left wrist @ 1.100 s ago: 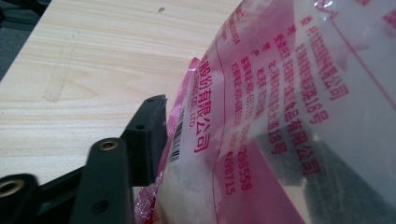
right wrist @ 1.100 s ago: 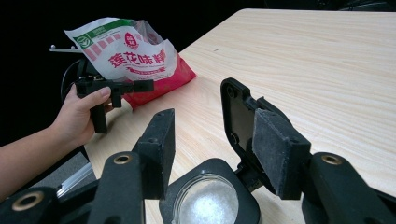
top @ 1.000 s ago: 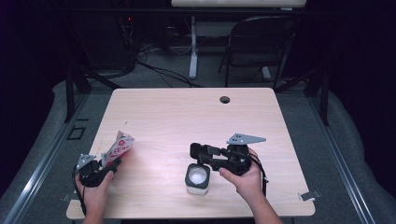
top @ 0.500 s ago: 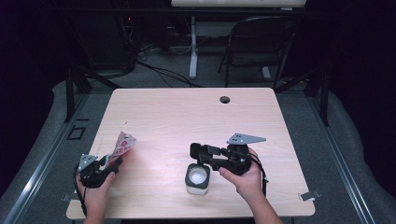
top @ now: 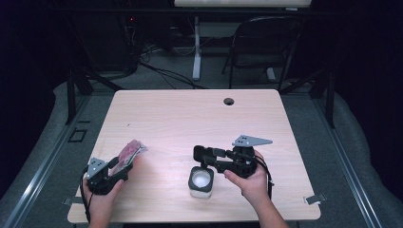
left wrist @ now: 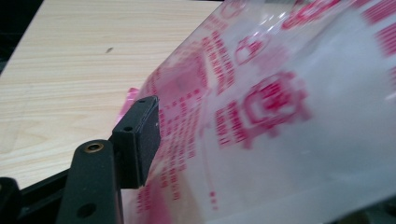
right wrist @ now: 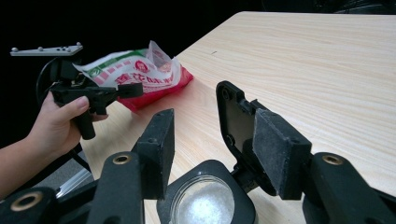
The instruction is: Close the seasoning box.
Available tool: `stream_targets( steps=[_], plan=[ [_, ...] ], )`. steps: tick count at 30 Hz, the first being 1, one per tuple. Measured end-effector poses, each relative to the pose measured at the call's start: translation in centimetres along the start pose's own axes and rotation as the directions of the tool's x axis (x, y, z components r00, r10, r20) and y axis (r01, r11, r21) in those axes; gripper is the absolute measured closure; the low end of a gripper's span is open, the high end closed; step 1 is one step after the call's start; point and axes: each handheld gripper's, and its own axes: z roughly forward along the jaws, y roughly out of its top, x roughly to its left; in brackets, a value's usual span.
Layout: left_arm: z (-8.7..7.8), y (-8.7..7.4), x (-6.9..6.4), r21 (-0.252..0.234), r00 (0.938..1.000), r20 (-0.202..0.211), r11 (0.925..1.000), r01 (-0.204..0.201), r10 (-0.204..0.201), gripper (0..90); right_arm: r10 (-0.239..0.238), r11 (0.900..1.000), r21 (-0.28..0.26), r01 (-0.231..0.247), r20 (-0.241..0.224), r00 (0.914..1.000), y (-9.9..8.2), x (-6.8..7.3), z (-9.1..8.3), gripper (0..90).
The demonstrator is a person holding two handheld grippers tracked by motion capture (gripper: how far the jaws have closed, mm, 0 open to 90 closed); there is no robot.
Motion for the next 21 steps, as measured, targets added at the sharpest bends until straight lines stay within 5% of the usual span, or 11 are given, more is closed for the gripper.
stream_targets(
  steps=[15, 21],
  plan=[
    [-0.6, -0.2, -2.8, 0.022, 0.9954, 0.071, 0.9977, -0.065, 0.063, 36.7, 0.002, 1.0, 0.005, -0.002, 0.001, 1.0, 0.0, -0.1, 0.3, 48.6],
    [-1.2, -0.3, -4.6, 0.022, 0.9857, 0.107, 0.9908, -0.133, 0.13, 36.6, 0.005, 1.0, 0.002, -0.005, 0.002, 1.0, -0.1, -0.2, 0.2, 48.5]
  ],
)
